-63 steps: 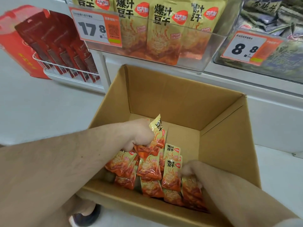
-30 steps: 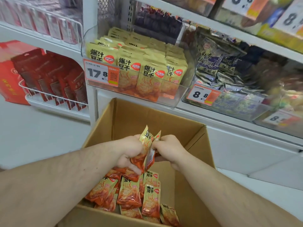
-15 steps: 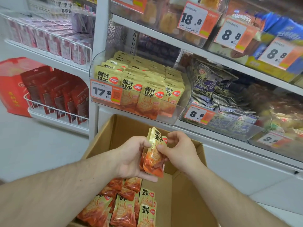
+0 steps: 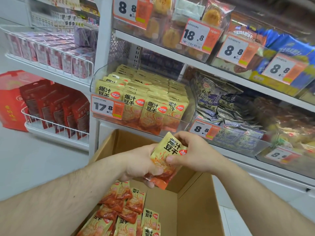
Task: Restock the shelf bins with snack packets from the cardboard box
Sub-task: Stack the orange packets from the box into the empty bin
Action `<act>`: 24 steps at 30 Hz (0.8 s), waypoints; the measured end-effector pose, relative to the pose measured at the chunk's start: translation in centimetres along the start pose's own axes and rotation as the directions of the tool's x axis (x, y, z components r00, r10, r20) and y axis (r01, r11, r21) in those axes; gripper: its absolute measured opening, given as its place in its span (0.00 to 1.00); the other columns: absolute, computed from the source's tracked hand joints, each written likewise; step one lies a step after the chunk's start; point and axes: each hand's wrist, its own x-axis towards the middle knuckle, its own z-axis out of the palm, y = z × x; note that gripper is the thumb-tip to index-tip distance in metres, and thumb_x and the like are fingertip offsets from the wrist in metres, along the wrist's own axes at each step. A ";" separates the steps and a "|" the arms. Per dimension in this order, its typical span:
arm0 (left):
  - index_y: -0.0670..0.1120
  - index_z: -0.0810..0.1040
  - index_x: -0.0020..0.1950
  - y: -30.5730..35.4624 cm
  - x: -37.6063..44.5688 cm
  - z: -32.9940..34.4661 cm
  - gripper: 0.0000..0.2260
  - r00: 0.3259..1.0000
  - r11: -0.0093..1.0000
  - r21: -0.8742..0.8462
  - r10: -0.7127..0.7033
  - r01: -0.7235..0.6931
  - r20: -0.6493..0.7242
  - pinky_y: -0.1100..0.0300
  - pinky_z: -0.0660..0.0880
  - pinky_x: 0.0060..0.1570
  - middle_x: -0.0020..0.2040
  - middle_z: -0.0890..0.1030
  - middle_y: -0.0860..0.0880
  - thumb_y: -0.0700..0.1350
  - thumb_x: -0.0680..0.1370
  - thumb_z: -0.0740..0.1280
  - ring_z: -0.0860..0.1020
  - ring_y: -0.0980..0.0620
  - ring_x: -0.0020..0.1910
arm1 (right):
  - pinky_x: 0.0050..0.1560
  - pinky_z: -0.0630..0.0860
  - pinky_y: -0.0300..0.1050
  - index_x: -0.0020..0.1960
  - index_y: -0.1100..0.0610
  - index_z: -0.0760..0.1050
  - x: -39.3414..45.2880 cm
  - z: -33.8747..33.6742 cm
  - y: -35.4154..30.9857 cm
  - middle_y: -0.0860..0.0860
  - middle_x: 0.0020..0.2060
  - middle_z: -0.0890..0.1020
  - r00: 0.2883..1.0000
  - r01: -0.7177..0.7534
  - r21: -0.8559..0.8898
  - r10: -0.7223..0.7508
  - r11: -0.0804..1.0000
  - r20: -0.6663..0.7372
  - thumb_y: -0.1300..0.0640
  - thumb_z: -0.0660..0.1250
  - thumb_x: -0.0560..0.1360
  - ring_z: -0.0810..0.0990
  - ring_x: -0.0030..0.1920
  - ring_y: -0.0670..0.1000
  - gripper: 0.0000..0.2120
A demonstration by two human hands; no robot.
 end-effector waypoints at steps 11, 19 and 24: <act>0.52 0.70 0.67 4.3 1.3 -1.2 0.21 0.934 0.914 0.377 0.256 -0.150 -0.248 0.55 0.79 0.50 0.57 0.80 0.52 0.45 0.76 0.72 0.82 0.53 0.50 | 0.45 0.81 0.50 0.45 0.54 0.80 2.5 -6.3 -4.7 0.49 0.39 0.85 0.999 -0.053 -0.309 0.052 0.950 -0.012 0.53 0.81 0.65 0.84 0.42 0.50 0.13; 0.52 0.56 0.78 4.2 2.2 -4.6 0.29 0.790 0.367 0.889 0.443 0.273 -0.425 0.43 0.50 0.76 0.81 0.47 0.53 0.51 0.79 0.63 0.41 0.48 0.80 | 0.30 0.73 0.40 0.52 0.60 0.77 9.1 -13.3 -8.7 0.52 0.40 0.79 0.965 -0.261 -0.566 0.225 0.782 -0.135 0.49 0.78 0.69 0.80 0.36 0.52 0.20; 0.51 0.54 0.79 3.7 2.4 -5.0 0.31 0.811 0.347 0.893 0.408 0.287 -0.420 0.43 0.50 0.76 0.81 0.44 0.54 0.46 0.79 0.62 0.38 0.49 0.79 | 0.44 0.79 0.49 0.52 0.61 0.76 13.2 -12.3 -8.4 0.52 0.41 0.78 0.965 -0.253 -0.664 0.228 0.703 -0.127 0.49 0.78 0.69 0.80 0.40 0.55 0.21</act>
